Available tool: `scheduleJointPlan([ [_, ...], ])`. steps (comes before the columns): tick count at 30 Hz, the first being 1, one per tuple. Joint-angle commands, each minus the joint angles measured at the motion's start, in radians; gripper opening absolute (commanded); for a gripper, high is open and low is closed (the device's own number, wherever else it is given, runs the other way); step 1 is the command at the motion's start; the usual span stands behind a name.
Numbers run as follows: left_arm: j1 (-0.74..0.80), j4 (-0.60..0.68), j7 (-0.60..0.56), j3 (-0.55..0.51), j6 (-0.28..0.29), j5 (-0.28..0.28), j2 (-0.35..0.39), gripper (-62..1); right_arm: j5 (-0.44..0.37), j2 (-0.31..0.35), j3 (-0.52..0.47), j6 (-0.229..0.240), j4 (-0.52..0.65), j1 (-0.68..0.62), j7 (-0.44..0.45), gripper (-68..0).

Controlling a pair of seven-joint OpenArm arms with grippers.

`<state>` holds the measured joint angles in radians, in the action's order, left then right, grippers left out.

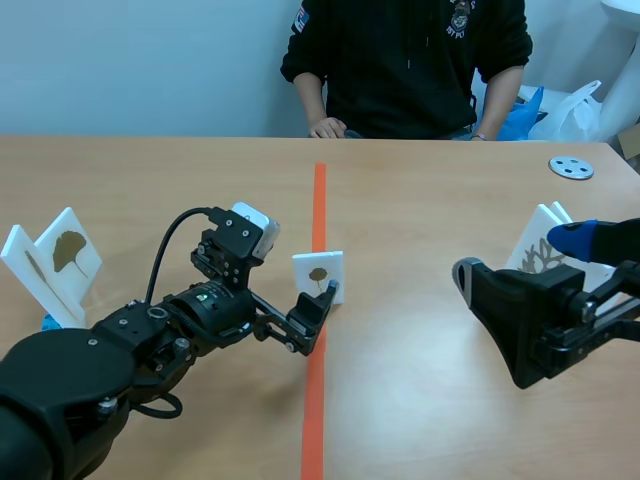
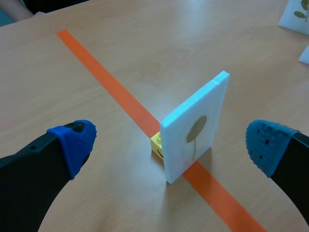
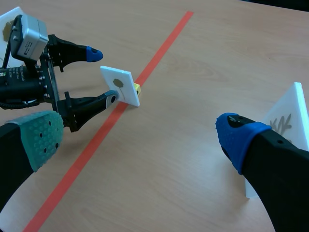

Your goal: Sort the leaf by its shape. The table is split by an orange tape line. A compound leaf with several leaflets goes to the left side, a simple leaf with one blade goes to the right side. Return to the home posture when a red brick is placed on the table.

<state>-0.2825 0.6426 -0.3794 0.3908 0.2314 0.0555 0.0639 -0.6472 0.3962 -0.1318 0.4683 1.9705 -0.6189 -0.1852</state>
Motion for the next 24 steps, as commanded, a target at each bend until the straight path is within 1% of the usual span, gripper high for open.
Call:
scheduleJointPlan([
  [1, -0.006, 0.011, -0.018, 0.010, -0.002, -0.006, -0.005, 1.4, -0.008, 0.011, -0.008, 0.000, 0.020, 0.001, 0.011, 0.4],
  [13, -0.006, -0.002, -0.018, 0.099, -0.002, -0.006, -0.025, 1.4, -0.008, 0.011, -0.008, 0.000, 0.020, 0.001, 0.011, 0.4],
  [22, 0.000, -0.002, -0.009, 0.100, -0.069, -0.010, -0.062, 1.4, -0.008, 0.011, -0.008, 0.000, 0.020, 0.001, 0.011, 0.4],
  [24, 0.000, -0.002, -0.009, 0.100, -0.073, -0.010, -0.066, 1.4, -0.008, 0.011, -0.008, 0.000, 0.020, 0.001, 0.011, 0.4],
])
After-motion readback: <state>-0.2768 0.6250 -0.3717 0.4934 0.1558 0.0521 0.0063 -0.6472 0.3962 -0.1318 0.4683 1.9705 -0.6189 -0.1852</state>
